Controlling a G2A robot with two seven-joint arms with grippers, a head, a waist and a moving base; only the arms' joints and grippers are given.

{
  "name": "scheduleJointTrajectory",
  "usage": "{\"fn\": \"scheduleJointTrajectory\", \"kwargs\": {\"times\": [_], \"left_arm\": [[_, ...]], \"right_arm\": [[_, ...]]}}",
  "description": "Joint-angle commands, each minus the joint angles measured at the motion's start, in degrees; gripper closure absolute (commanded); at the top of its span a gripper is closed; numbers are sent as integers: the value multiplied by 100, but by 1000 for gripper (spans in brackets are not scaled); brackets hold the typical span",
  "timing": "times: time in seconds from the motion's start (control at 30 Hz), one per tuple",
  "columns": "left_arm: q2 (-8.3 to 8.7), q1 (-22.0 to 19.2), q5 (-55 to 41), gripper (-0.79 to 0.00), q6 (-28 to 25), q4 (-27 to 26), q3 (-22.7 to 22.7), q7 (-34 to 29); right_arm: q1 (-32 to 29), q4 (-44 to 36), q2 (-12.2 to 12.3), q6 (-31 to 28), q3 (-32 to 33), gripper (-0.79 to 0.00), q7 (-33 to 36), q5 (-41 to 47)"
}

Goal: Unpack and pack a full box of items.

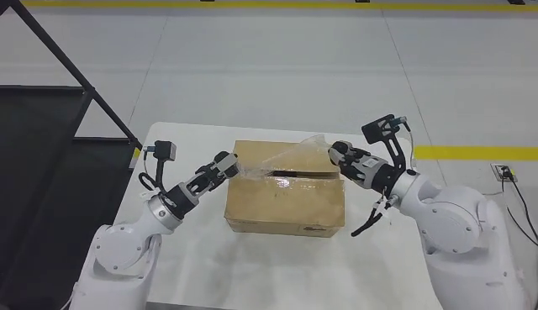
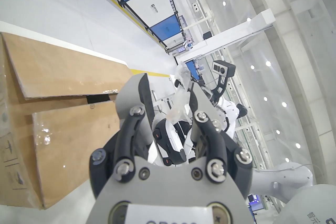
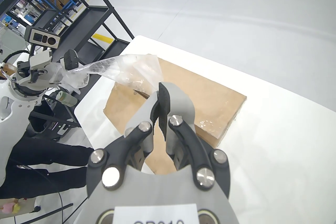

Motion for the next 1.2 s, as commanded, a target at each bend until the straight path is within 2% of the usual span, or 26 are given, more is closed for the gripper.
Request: {"fn": "scheduleJointTrajectory", "kwargs": {"times": [0.0,0.23,0.43,0.5,0.57,0.6,0.7,1.0,1.17], "left_arm": [[10,-3,-33,-354,-1,0,8,0],[33,-28,-505,-366,0,12,58,-113],[66,-53,-548,-366,-36,56,50,-113],[66,-61,-674,-446,-45,75,87,-91],[79,-77,-625,-489,-55,86,78,-72],[82,-82,-615,-545,-55,93,90,-56],[95,-106,-540,-785,-43,127,147,-56],[117,-171,-436,-785,-33,215,310,92],[127,-207,-399,-708,-38,263,358,233]], "right_arm": [[20,18,11,4,-12,0,1,21],[108,96,51,27,-46,0,-11,88],[191,187,80,60,-103,0,-16,136],[214,205,91,67,-116,0,-20,148],[231,225,100,77,-126,0,-28,178],[237,228,106,72,-133,0,-28,186],[250,242,123,57,-149,0,-39,209],[237,220,173,21,-196,0,-64,254],[210,205,206,-50,-178,0,-46,352]]}}
